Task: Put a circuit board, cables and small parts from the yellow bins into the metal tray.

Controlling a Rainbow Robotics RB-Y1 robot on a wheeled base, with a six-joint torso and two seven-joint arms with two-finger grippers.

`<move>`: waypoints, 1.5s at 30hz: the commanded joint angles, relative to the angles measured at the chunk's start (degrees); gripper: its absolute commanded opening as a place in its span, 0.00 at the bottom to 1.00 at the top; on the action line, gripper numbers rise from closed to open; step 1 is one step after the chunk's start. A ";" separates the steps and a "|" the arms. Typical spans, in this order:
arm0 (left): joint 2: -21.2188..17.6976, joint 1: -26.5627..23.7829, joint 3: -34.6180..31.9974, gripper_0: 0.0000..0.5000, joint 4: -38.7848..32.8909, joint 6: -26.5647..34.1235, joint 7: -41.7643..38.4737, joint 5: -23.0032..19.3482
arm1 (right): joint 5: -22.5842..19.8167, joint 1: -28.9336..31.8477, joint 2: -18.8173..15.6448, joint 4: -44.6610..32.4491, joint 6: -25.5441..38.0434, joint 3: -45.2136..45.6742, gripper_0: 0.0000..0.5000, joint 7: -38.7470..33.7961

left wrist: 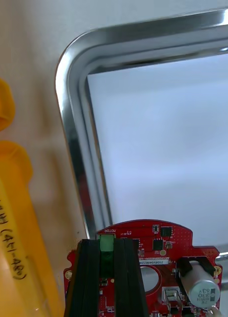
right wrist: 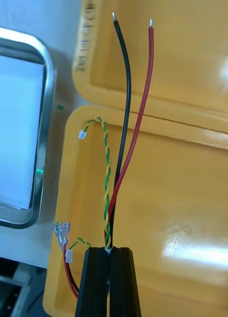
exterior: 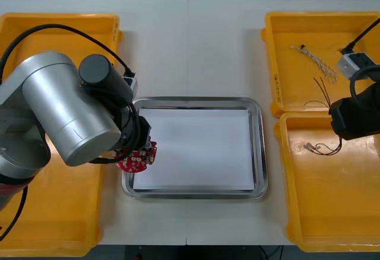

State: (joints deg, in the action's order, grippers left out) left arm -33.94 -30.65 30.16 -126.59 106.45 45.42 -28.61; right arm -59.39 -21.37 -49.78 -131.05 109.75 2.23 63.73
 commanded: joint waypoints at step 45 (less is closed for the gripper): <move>-0.69 3.67 12.38 0.00 8.29 -18.03 -7.63 8.57 | 2.52 -6.84 -2.96 -4.13 0.25 -11.55 0.00 6.32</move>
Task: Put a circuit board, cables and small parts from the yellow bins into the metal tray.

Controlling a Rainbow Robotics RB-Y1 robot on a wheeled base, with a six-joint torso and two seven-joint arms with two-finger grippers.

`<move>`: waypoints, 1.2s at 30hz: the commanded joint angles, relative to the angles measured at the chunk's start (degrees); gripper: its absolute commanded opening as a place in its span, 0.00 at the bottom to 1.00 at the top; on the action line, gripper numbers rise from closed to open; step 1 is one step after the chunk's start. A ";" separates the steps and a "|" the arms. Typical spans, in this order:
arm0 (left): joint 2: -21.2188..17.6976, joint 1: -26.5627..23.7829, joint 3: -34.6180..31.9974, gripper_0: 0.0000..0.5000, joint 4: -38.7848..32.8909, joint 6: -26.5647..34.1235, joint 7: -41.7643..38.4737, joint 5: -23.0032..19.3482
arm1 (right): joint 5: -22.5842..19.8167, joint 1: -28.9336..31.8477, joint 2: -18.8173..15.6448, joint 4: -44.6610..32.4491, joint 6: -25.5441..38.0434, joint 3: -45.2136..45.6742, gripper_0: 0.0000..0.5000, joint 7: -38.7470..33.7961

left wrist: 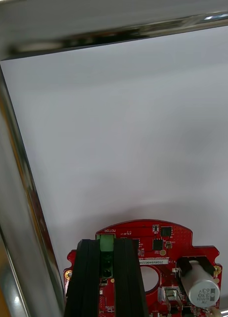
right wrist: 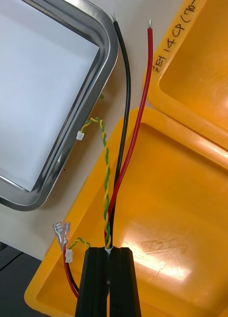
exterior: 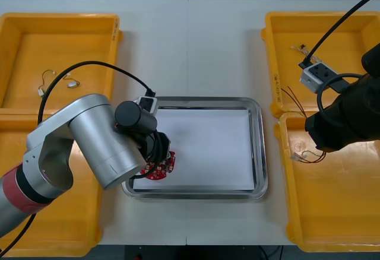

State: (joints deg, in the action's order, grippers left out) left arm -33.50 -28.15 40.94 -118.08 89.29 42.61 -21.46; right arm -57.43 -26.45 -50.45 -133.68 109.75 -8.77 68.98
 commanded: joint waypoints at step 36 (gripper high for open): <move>-2.45 2.83 2.39 1.00 -0.66 -5.27 -7.72 2.21 | 0.56 -1.77 -2.29 -1.49 0.25 -0.46 0.00 1.50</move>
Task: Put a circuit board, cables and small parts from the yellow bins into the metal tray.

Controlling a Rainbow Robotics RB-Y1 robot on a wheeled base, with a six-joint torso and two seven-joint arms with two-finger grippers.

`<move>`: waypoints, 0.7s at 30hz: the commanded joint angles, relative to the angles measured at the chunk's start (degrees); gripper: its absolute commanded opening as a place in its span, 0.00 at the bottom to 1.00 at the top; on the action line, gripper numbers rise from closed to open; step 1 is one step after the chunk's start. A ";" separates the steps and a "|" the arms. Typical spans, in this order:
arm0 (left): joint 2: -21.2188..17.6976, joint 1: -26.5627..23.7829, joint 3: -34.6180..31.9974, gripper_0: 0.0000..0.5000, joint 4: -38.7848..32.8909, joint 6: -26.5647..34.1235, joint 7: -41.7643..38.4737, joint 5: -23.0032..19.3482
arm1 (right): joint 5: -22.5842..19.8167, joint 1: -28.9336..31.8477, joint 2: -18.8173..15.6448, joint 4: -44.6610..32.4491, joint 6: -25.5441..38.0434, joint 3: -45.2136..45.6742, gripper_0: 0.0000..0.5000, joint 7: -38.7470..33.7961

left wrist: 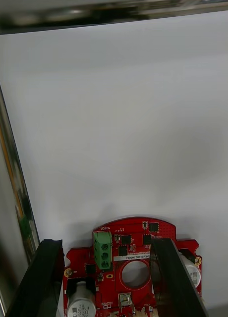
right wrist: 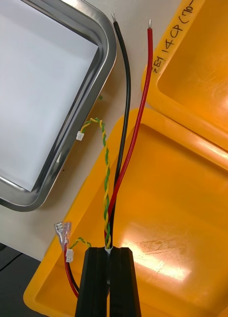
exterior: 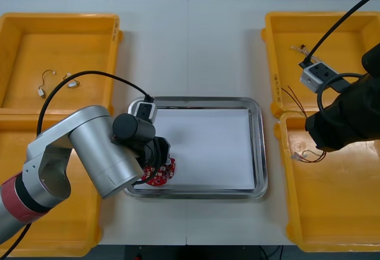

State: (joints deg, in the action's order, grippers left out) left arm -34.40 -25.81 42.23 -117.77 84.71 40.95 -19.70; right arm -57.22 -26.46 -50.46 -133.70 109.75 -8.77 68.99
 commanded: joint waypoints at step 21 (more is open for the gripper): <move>-1.81 -4.69 -12.78 1.00 -9.40 17.68 0.98 -12.99 | 0.88 -4.92 2.38 -1.48 0.25 -7.75 0.00 3.00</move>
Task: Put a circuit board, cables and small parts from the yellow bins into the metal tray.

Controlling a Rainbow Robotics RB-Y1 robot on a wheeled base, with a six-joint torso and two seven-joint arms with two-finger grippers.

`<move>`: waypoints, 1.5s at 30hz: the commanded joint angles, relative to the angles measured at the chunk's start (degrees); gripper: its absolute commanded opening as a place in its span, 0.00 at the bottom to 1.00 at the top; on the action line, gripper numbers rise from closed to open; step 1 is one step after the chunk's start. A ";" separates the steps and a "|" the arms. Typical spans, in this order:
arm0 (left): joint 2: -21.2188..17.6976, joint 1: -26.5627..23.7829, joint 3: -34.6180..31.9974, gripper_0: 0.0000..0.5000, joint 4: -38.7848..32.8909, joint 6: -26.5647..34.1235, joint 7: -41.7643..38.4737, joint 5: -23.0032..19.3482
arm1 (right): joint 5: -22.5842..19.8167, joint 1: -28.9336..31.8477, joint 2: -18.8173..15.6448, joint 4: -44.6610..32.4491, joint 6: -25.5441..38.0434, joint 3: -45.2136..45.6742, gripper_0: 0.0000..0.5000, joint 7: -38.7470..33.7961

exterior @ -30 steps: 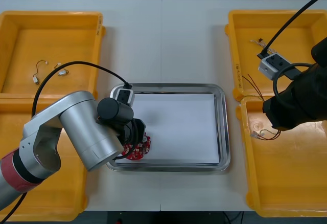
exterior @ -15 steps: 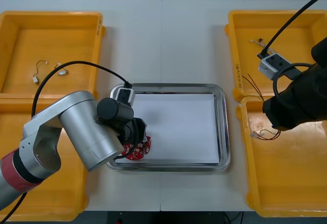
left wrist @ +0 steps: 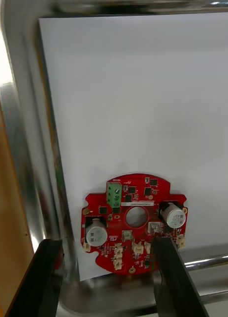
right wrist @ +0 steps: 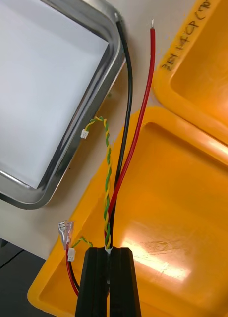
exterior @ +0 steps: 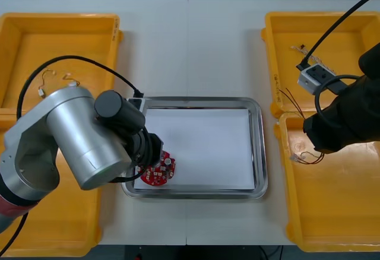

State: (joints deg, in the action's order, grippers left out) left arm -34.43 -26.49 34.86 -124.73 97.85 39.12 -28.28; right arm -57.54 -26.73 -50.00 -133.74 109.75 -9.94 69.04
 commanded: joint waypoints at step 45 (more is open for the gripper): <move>-12.33 -15.69 -36.62 1.00 23.39 12.15 38.05 -18.83 | 19.13 -15.28 12.91 7.00 -8.85 -38.84 0.00 30.89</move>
State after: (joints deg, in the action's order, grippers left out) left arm -44.35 -38.22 0.11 -103.09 109.63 73.96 -49.46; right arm -40.02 -40.02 -38.06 -126.48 101.57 -46.04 97.83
